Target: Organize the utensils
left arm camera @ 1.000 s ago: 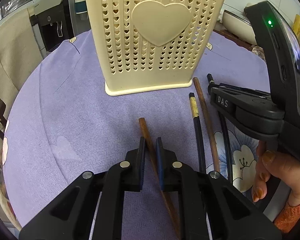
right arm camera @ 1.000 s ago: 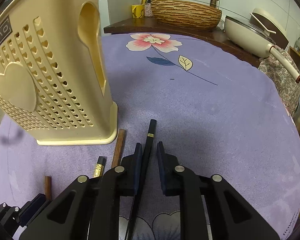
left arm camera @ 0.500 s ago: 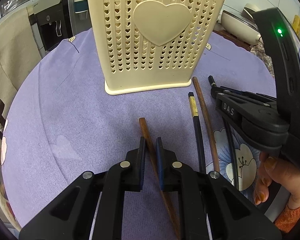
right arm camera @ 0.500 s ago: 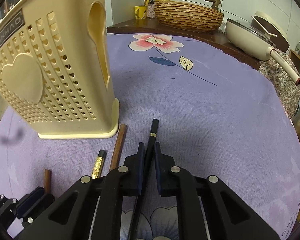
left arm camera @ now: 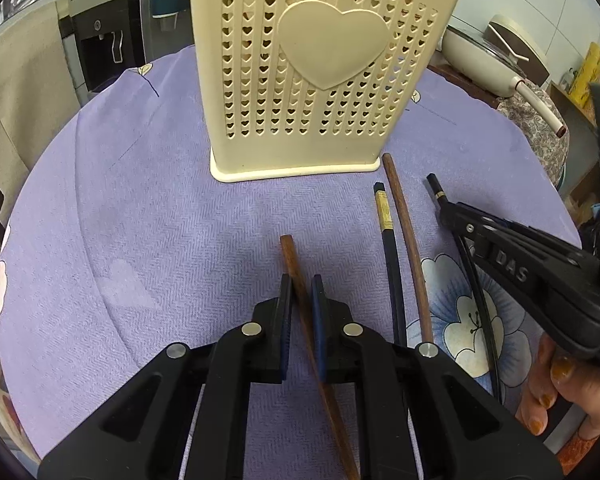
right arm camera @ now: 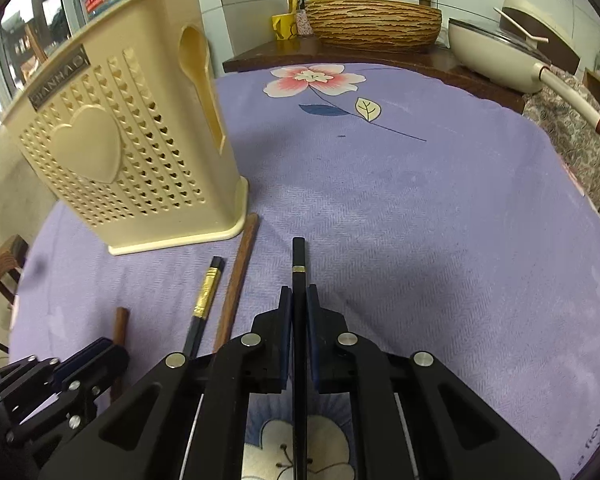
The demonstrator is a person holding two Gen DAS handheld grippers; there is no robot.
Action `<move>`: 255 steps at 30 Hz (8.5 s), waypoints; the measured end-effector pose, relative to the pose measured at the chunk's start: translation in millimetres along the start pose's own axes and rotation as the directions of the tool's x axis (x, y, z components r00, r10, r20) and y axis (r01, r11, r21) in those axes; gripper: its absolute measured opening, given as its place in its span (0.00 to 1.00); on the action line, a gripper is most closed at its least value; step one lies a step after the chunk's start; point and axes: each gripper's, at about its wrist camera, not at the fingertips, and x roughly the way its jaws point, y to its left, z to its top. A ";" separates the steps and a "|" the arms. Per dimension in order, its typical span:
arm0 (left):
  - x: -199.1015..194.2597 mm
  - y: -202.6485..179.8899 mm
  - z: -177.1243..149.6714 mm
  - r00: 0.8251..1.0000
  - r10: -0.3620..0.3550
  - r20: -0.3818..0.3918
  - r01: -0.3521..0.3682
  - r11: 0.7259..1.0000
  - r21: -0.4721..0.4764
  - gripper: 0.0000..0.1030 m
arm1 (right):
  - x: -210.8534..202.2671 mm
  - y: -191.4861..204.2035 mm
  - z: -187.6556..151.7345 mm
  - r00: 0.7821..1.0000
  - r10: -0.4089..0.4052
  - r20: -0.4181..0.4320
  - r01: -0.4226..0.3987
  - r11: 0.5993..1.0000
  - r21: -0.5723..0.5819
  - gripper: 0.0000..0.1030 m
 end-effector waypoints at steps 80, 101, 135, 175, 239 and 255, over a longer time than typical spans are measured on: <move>-290.5 -5.2 174.0 0.849 -0.156 0.504 0.102 0.986 0.134 0.07 | -256.5 58.0 140.0 0.821 0.288 0.493 -0.194 0.953 -0.234 0.07; -156.1 12.4 179.0 0.934 -0.019 0.357 0.010 1.000 0.025 0.07 | -129.0 61.4 134.1 0.898 0.161 0.409 -0.109 0.983 -0.148 0.07; -63.9 45.0 -0.8 0.991 -0.011 0.135 0.021 0.997 -0.073 0.65 | -41.4 33.3 -12.4 0.997 0.044 0.065 -0.036 0.992 -0.121 0.39; -33.6 11.1 -22.1 0.999 -0.031 0.035 0.031 0.999 0.008 0.65 | 21.6 21.8 12.5 0.998 -0.008 -0.062 0.000 0.992 -0.129 0.08; -19.7 -29.5 19.4 0.997 -0.069 0.030 0.066 0.993 0.094 0.07 | -12.6 -10.4 -6.3 0.999 0.044 -0.006 -0.044 0.999 -0.024 0.07; -107.9 -14.7 26.9 0.972 -0.154 0.178 0.144 0.987 0.068 0.07 | -121.4 13.7 5.8 0.955 0.234 0.184 -0.220 0.971 -0.092 0.07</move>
